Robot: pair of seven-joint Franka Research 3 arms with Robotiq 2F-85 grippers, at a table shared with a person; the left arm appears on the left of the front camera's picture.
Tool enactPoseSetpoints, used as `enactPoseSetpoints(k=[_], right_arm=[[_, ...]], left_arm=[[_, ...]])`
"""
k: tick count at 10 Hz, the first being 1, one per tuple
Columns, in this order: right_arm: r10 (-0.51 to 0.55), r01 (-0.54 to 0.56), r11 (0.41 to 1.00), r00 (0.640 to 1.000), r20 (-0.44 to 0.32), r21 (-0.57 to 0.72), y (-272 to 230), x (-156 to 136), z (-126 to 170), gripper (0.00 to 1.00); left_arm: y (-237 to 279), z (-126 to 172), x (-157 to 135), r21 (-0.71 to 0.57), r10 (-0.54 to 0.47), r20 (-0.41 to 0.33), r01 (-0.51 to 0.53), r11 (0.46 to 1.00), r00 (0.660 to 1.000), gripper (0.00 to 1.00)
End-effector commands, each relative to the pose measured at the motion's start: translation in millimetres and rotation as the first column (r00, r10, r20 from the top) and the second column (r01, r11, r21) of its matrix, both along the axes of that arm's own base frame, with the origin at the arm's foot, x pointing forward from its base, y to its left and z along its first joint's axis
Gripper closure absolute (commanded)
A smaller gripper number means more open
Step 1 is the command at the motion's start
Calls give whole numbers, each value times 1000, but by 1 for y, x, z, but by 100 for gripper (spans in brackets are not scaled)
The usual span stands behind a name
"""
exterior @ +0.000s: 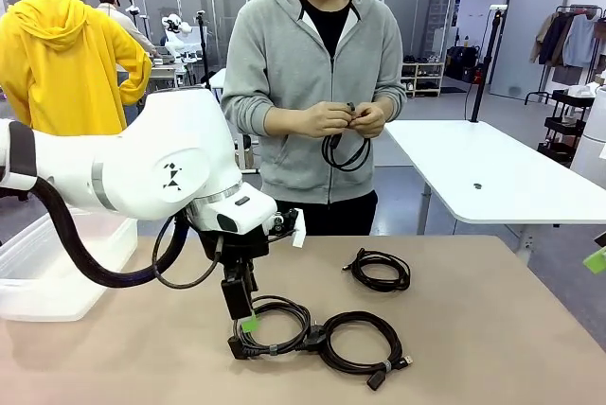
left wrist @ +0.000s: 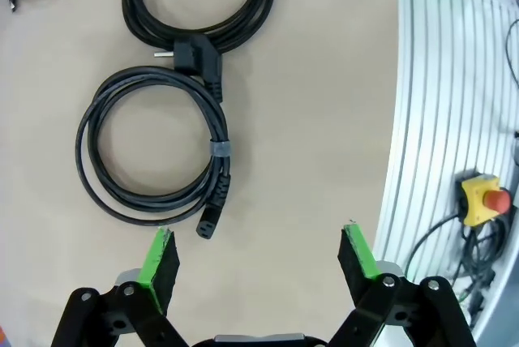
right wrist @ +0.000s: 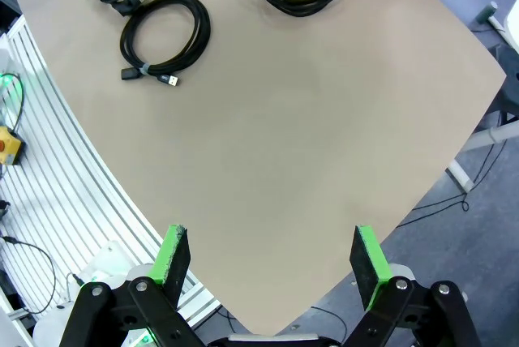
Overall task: Organize and store the cables.
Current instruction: Place the Power Cable into the Organizing box.
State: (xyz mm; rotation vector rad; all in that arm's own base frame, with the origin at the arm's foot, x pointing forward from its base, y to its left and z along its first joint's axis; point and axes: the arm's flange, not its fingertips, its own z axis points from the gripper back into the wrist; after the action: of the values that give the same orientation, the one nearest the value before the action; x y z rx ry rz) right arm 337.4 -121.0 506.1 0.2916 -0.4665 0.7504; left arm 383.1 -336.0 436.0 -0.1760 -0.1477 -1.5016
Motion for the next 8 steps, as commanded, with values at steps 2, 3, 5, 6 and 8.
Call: enactPoseSetpoints(k=[2,3,5,6,8], right_arm=[[10,-10,1000,1000,-1,-3,-1,-2,1,0],[10,-10,1000,1000,-1,-3,-1,-2,1,0],[10,-10,1000,1000,-1,-3,-1,-2,1,0],[10,-10,1000,1000,-1,-3,-1,-2,1,0],[10,-10,1000,1000,-1,-3,-1,-2,1,0]], left_arm=[[-10,1,9,20,-23,-42,24,999,999,0],[-14,-3,10,30,-24,-56,26,999,998,0],[-17,-12,16,48,14,-62,-11,999,998,0],[-17,-24,20,45,11,-49,-9,999,999,0],[-15,-58,24,61,-19,-41,21,998,999,0]])
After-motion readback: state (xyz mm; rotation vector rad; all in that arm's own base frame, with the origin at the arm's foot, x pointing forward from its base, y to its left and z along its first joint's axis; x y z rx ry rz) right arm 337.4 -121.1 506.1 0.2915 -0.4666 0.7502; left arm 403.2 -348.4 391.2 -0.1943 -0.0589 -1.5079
